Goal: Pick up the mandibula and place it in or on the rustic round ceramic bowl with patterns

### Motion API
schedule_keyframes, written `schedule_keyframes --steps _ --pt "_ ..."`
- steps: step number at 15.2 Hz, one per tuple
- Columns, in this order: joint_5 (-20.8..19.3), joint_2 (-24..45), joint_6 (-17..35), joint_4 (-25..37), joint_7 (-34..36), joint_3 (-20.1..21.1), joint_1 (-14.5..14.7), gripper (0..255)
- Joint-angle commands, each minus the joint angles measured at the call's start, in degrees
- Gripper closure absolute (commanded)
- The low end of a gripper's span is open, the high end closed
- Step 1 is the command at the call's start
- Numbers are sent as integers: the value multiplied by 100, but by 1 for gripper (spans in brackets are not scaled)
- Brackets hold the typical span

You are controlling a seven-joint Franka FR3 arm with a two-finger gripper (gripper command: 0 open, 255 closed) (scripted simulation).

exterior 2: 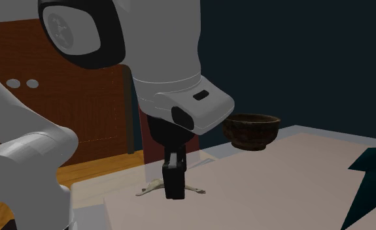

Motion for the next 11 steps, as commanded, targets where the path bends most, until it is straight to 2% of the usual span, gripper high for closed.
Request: schedule_keyframes --steps 1,2,3,11 --pt "0 -1 3 -3 0 1 0 0" --pt "0 -1 3 -3 0 1 0 0" --pt "0 0 3 -3 0 1 0 255" --pt "0 0 3 -3 1 1 0 255"
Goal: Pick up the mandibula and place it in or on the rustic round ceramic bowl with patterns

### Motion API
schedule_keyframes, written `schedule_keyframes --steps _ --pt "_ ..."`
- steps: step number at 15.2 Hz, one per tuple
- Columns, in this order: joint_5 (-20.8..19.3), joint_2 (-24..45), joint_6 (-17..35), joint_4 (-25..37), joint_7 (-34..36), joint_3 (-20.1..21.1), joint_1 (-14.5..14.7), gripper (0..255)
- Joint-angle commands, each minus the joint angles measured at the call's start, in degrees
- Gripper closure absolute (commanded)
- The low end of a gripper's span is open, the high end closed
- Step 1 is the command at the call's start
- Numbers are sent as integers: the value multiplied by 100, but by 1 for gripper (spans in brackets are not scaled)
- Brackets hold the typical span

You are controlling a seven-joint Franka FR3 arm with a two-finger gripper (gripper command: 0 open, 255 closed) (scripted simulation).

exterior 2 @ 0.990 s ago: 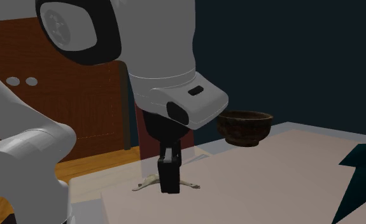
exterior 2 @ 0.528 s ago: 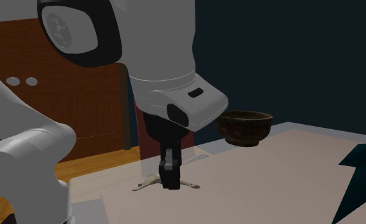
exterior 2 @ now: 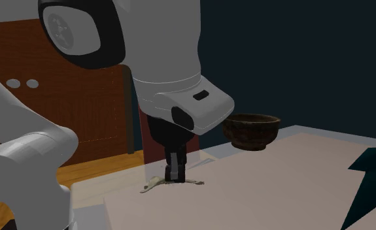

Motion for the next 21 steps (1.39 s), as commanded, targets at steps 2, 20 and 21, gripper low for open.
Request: schedule_keyframes --steps 2,20,21 --pt "0 0 0 0 0 0 0 0" --pt "-1394 -979 512 -1017 1168 1634 -571 0" --pt "-1394 -979 511 -1016 1168 1635 -570 0"
